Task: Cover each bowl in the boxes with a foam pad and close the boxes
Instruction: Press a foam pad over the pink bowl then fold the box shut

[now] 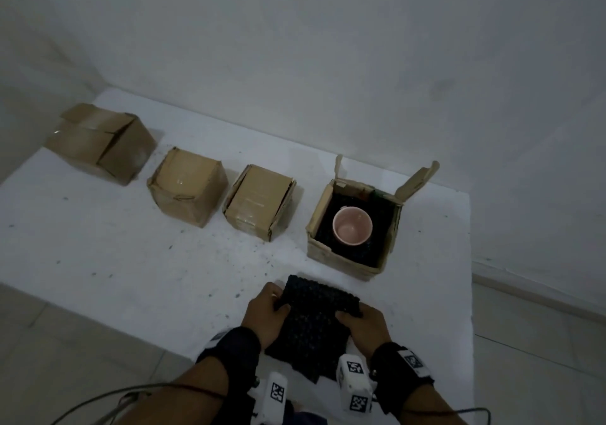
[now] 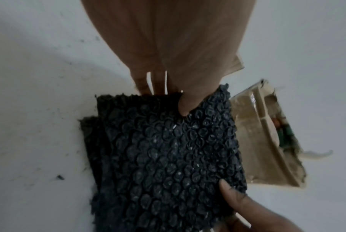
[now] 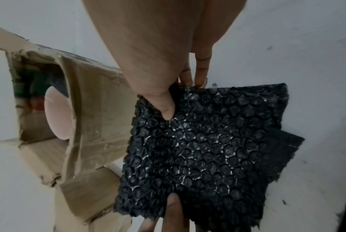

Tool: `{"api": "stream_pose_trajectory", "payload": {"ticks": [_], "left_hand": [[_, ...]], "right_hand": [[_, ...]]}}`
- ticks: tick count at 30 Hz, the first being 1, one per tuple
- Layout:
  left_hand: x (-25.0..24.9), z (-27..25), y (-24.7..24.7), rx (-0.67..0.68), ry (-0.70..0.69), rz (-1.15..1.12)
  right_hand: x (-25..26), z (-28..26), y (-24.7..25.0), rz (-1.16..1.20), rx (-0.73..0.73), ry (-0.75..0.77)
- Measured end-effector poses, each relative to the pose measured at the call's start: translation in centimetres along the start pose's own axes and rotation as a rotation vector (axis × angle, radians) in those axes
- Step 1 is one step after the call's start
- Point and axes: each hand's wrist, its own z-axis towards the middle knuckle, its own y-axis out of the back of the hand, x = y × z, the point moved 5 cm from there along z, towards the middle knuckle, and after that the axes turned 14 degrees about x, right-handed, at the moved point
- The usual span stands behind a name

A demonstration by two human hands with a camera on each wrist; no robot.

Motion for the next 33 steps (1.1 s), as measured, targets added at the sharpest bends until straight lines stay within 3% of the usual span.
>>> {"api": "stream_pose_trajectory", "payload": {"ticks": [3,6,12,16,18,23,25,29,33], "left_hand": [[-0.7,-0.7,1.0,0.103,-0.03,-0.175],[-2.0,-1.8,2.6,0.129,-0.061,-0.379],[-6.0,-2.6,5.9,-0.009,-0.142,-0.563],[-8.9,-2.1,5.7,0.142,-0.125,-0.667],[-9.8,-1.5,5.6,0.18,-0.117,-0.675],[-11.9,0.1,6.5,0.1,-0.171,-0.647],[-12.6,0.7,6.8,0.083,-0.182,-0.669],[-13.7,1.5,5.6,0.244,-0.096,-0.59],[-14.4,2.8,6.0,0.123,-0.081,-0.386]], "right_hand": [[2.0,-1.2,-0.2,0.079,0.034,0.117],[3.1,-1.7,-0.6,0.199,0.104,0.123],[6.3,-2.1,-0.9,0.244,0.192,0.22],[9.9,-2.4,-0.3,0.196,0.13,0.357],[11.5,-2.5,-0.2,0.208,0.115,0.392],[12.7,-2.4,-0.2,0.105,0.111,0.367],[12.4,-2.3,0.2,0.099,0.05,0.36],[12.3,-2.3,1.5,0.113,-0.092,0.352],[12.5,-1.7,3.4,0.11,-0.227,0.321]]}}
